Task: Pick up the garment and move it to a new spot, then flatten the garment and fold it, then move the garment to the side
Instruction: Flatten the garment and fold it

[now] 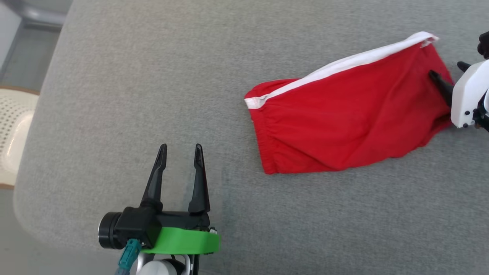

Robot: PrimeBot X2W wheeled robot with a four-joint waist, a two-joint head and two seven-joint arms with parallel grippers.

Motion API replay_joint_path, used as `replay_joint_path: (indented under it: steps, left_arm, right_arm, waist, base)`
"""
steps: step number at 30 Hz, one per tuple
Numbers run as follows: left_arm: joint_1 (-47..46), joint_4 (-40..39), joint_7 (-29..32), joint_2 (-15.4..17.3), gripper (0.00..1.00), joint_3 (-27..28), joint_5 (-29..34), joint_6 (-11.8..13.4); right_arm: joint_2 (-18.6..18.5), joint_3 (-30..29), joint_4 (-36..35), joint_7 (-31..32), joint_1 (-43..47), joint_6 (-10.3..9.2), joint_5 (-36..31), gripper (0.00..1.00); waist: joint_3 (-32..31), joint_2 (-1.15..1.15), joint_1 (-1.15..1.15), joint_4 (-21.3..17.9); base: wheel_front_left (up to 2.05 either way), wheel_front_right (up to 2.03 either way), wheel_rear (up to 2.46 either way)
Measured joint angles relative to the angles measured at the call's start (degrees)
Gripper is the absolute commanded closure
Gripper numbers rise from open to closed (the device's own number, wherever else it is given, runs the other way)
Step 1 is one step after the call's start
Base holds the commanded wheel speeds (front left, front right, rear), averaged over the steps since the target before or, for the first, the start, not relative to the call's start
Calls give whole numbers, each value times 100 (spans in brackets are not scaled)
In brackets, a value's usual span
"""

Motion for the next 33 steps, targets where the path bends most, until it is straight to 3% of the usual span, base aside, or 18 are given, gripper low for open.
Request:
replay_joint_path:
  steps: [7, 8, 9, 10, 16, 24, 29, 33]
  left_arm:
    - [7, -29, 0, -8, 0, -80, -145, 79]
    - [3, -20, 0, -9, 0, -81, -159, 100]
    - [2, -9, 0, -10, 0, -71, -164, 102]
    - [2, -1, 0, -11, 0, -57, -165, 102]
    - [107, 152, 0, -18, 0, 127, -129, -57]
    - [619, 394, 0, -23, 0, 605, 143, -583]
    - [768, 414, 0, -23, 0, 775, 183, -733]
    - [817, 394, 0, -23, 0, 773, 166, -758]
  right_arm:
    - [223, -212, 314, 335, 13, -3, -131, 0]
    - [231, -226, 299, 381, 20, -10, -80, 8]
    - [232, -229, 264, 383, 47, -19, -70, 75]
    - [245, -255, 235, 383, 82, -23, -42, 100]
    - [511, -702, 224, 248, 469, 8, 430, 100]
    - [889, -1250, 145, -38, 1340, 14, 1187, 100]
    - [824, -1564, 319, -140, 1798, 13, 1421, 100]
    - [516, -1896, 389, -140, 1871, 3, 1532, 100]
  waist:
    - [160, 0, 0, 293]
    - [164, 0, 0, 293]
    - [161, 0, 0, 284]
    - [157, 0, 0, 269]
    - [34, 0, 0, 41]
    - [-334, 0, 0, -581]
    - [-653, 0, 0, -974]
    - [-892, 0, 0, -1165]
  base:
    - [0, 0, 0]
    - [0, 0, 0]
    - [0, 0, 0]
    - [0, 0, 0]
    - [0, 0, 0]
    - [0, 0, 0]
    - [0, 0, 0]
    - [0, 0, 0]
